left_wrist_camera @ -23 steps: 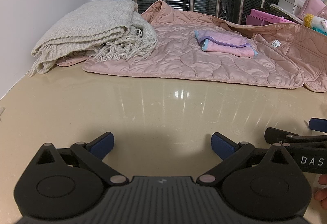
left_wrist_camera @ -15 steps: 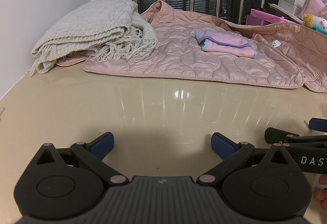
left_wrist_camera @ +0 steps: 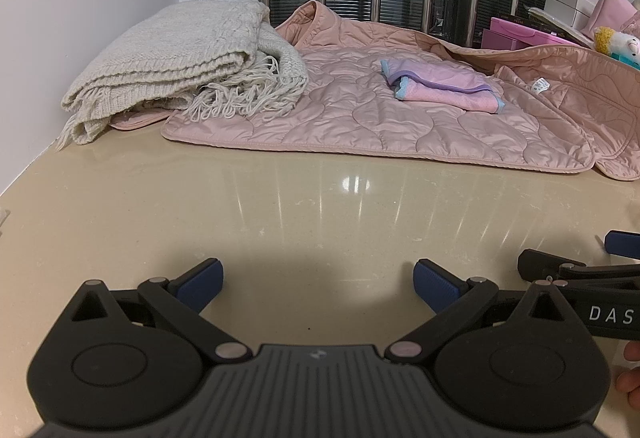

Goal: Fold clothes

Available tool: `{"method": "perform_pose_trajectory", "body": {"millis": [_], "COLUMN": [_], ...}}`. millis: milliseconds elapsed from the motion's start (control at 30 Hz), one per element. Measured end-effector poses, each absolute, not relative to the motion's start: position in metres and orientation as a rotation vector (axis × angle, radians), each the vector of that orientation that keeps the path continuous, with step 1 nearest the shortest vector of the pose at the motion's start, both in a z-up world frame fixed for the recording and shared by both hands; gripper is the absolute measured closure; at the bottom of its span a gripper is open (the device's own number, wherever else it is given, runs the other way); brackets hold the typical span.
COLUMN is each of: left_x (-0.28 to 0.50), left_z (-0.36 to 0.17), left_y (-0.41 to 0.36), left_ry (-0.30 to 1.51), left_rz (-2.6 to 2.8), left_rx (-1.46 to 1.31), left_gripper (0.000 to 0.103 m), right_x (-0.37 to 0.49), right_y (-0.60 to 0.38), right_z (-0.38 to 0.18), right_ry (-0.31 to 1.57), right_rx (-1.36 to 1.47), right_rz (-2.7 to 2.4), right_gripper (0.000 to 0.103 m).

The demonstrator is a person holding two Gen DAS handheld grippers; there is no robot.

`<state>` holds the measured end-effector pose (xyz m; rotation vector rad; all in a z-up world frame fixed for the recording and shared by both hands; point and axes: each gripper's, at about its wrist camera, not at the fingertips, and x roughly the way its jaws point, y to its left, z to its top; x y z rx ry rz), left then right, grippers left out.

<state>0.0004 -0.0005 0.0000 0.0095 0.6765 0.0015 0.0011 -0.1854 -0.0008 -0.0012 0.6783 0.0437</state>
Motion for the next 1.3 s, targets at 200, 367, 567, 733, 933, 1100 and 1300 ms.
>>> {"method": "perform_pose_trajectory", "body": {"millis": [200,367,567,733,933,1100,1300], "left_x": [0.0,0.001,0.001,0.001,0.002,0.005,0.004], "left_z": [0.0,0.0,0.0,0.0,0.001,0.004,0.015], "left_y": [0.0,0.001,0.0,-0.001,-0.002,-0.006,-0.002], "left_ry": [0.677,0.677,0.677,0.677,0.677,0.677,0.62], "left_rz": [0.001,0.001,0.001,0.001,0.002,0.002,-0.042], "left_rx": [0.009,0.009,0.009,0.01,0.009,0.002,0.043], "left_gripper": [0.001,0.001,0.001,0.001,0.001,0.001,0.0], "right_x": [0.001,0.001,0.001,0.001,0.0,0.001,0.011], "right_y": [-0.185,-0.186,-0.186,-0.186,-0.187,-0.186,-0.188], "right_z": [-0.001,-0.001,-0.001,-0.001,-0.001,-0.001,0.008], "right_ry": [0.678,0.678,0.678,0.678,0.678,0.68,0.704], "right_rx": [-0.001,-0.001,-0.001,-0.001,-0.001,0.0,-0.012], "right_rz": [0.044,0.044,0.044,0.044,0.04,0.037,0.057], "right_gripper": [0.0,0.0,0.0,0.0,0.0,0.0,0.001]}}
